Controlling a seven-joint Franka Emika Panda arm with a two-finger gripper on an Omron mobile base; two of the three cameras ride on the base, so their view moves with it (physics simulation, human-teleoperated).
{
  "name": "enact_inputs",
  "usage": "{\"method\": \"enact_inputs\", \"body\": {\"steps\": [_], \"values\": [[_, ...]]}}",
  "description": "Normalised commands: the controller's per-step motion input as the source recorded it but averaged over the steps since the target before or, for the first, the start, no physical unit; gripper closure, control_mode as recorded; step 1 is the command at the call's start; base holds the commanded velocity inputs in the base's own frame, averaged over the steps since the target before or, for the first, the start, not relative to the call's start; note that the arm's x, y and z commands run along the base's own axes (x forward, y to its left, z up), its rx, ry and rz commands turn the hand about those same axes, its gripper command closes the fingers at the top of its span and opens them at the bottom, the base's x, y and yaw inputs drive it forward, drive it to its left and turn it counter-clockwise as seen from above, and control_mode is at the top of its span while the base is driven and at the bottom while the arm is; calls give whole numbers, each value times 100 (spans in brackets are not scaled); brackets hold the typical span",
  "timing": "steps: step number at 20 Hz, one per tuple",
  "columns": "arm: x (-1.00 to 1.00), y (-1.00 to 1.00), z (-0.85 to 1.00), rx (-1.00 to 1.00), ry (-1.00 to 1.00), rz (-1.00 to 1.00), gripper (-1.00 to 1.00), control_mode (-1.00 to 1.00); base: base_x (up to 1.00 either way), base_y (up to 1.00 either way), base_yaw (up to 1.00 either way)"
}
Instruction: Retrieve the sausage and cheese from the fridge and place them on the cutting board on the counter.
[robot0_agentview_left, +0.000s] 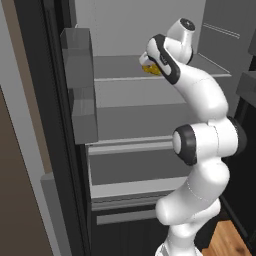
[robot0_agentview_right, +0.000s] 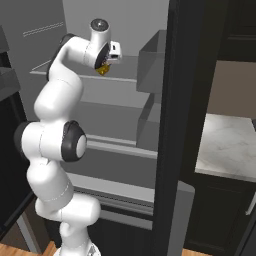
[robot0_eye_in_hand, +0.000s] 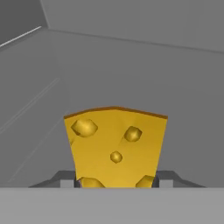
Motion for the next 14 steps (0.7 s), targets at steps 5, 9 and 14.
{"method": "enact_inputs", "body": {"steps": [5, 9, 14], "values": [[-62, 0, 0, 0, 0, 0, 100, -100, 0, 0, 0], [-100, 0, 2, 2, 0, 0, 100, -100, 0, 0, 0], [-100, 0, 0, 0, 0, 0, 100, -100, 0, 0, 0]]}}
